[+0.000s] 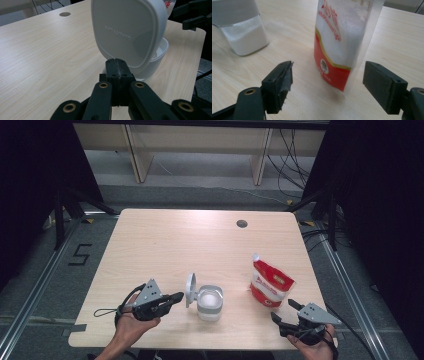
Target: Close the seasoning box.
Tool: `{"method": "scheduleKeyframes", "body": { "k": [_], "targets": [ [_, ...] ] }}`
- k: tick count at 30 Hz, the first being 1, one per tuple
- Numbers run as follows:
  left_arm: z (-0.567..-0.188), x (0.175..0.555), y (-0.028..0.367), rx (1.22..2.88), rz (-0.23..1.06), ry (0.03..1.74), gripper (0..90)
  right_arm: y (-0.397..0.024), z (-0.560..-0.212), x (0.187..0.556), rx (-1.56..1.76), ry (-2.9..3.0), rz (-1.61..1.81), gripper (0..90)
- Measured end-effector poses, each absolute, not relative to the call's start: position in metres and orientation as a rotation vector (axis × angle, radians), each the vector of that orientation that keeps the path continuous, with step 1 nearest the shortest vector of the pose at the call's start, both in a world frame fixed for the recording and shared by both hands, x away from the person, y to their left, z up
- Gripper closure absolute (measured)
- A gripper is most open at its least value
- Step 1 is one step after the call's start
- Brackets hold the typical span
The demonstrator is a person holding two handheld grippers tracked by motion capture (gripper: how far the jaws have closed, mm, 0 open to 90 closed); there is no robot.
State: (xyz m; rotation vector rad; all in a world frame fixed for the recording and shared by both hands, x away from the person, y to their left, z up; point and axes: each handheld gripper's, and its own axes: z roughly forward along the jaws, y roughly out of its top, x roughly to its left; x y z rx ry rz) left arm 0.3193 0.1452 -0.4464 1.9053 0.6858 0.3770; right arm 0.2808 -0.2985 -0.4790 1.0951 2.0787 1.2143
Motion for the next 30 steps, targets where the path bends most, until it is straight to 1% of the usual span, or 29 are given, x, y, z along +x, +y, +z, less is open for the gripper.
{"method": "scheduleKeyframes", "body": {
  "k": [5,9,10,13,15,17,19,24,25,30],
  "targets": [
    [-0.446,0.321,0.143,1.905,0.377,0.661,89.5,-0.299,-0.479,0.282,1.067,2.067,1.204,24.8],
    [-0.445,0.32,0.14,1.911,0.381,0.658,89.5,-0.298,-0.479,0.281,1.104,2.076,1.213,24.8],
    [-0.446,0.319,0.139,1.899,0.37,0.685,89.4,-0.298,-0.479,0.281,1.096,2.076,1.215,24.8],
    [-0.444,0.321,0.14,1.902,0.38,0.654,89.4,-0.298,-0.479,0.28,1.121,2.066,1.21,24.8],
    [-0.443,0.32,0.139,1.897,0.377,0.672,89.4,-0.297,-0.479,0.279,1.139,2.063,1.214,24.7],
    [-0.442,0.319,0.138,1.896,0.376,0.661,89.4,-0.299,-0.478,0.281,1.095,2.056,1.21,24.8],
    [-0.441,0.318,0.136,1.894,0.365,0.67,89.5,-0.298,-0.478,0.278,1.137,2.065,1.204,24.7],
    [-0.44,0.321,0.134,1.909,0.382,0.635,89.4,-0.3,-0.479,0.282,1.064,2.053,1.203,25.0],
    [-0.44,0.321,0.134,1.912,0.384,0.631,89.5,-0.298,-0.478,0.279,1.122,2.058,1.206,25.0],
    [-0.44,0.321,0.133,1.906,0.374,0.641,89.4,-0.299,-0.478,0.28,1.105,2.06,1.206,25.2]
  ]
}}
